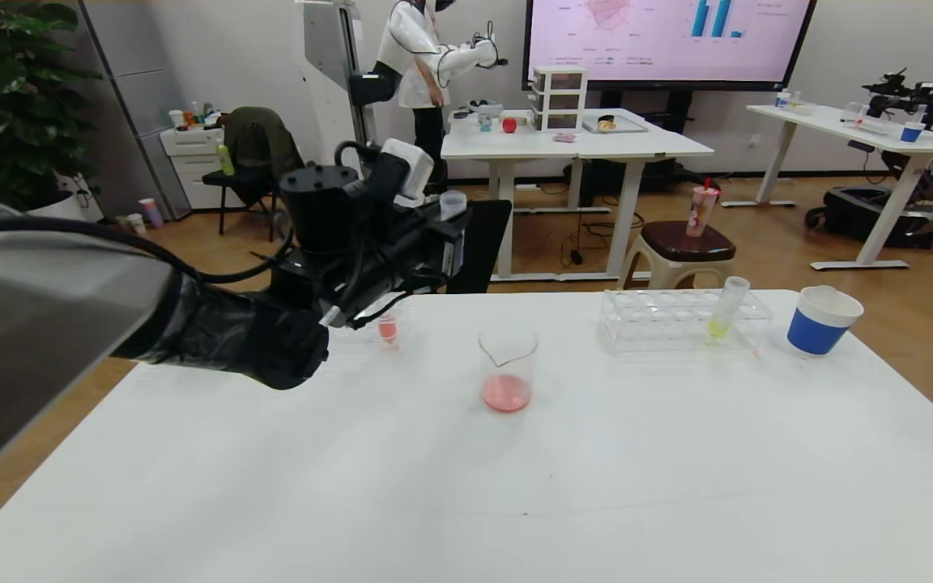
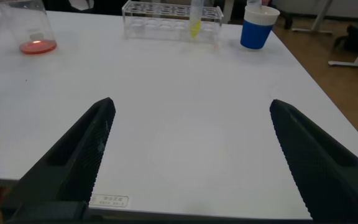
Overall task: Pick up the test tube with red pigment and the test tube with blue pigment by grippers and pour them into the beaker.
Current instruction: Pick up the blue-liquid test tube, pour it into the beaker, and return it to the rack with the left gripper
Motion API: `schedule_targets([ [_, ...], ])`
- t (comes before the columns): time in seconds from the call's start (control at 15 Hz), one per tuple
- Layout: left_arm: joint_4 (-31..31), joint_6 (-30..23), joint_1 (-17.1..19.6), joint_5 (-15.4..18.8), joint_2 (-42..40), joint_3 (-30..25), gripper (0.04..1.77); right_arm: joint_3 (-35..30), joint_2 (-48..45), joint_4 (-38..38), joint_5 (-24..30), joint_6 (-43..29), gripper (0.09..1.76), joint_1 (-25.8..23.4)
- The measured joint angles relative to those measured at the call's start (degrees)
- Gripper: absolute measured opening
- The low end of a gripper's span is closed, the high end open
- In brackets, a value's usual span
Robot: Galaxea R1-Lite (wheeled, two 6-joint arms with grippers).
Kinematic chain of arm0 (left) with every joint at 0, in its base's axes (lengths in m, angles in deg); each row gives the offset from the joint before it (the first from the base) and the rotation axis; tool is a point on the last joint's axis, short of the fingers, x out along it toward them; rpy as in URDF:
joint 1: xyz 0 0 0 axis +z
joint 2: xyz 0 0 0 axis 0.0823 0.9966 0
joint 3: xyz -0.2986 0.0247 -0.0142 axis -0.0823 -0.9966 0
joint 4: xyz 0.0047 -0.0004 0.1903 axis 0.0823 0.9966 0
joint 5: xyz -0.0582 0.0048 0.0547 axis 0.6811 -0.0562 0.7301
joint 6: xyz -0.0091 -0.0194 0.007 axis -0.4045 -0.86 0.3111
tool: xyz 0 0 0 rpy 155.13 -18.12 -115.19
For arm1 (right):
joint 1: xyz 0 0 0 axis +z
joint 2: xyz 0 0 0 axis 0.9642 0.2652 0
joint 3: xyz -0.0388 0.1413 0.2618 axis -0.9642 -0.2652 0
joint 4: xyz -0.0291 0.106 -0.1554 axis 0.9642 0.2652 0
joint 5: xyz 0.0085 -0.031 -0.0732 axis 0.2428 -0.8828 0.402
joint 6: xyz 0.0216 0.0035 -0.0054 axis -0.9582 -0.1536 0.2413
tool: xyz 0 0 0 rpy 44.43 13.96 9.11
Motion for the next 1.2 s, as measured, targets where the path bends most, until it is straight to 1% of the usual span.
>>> schedule_targets([
  [0.07, -0.88, 2.57, -0.41, 1.94, 1.72, 0.09, 0.51, 0.00, 0.00, 0.00, 0.00, 0.00, 1.74, 0.00],
  [0.2, -2.17, 6.79, -1.05, 3.80, 4.17, 0.33, 0.51, 0.00, 0.00, 0.00, 0.00, -0.01, 1.74, 0.00],
  [0.33, -4.74, 11.61, -1.27, 6.36, 6.10, 0.76, 0.51, 0.00, 0.00, 0.00, 0.00, 0.00, 1.74, 0.00],
  [0.47, -5.03, 16.43, -1.19, 8.74, 7.67, 1.60, 0.51, 0.00, 0.00, 0.00, 0.00, 0.00, 1.74, 0.00],
  [0.67, -5.60, 21.92, -1.02, 11.80, 9.64, 2.86, 0.51, 0.00, 0.00, 0.00, 0.00, 0.00, 1.74, 0.00],
  [0.73, -6.80, 23.55, -0.87, 13.24, 10.17, 3.07, 0.51, 0.00, 0.00, 0.02, -0.01, -0.01, 1.74, 0.00],
  [0.87, -10.23, 26.79, -0.59, 16.79, 11.30, 4.02, 0.51, 0.00, 0.00, 0.00, 0.00, -0.01, 1.74, 0.00],
  [1.0, -12.15, 31.35, 0.18, 20.65, 12.30, 4.77, 0.51, 0.00, 0.00, 0.00, 0.00, 0.00, 1.74, 0.00],
  [1.2, -13.31, 41.33, 2.06, 28.87, 13.48, 4.72, 0.51, 0.00, 0.00, 0.02, -0.01, -0.01, 1.74, 0.00],
])
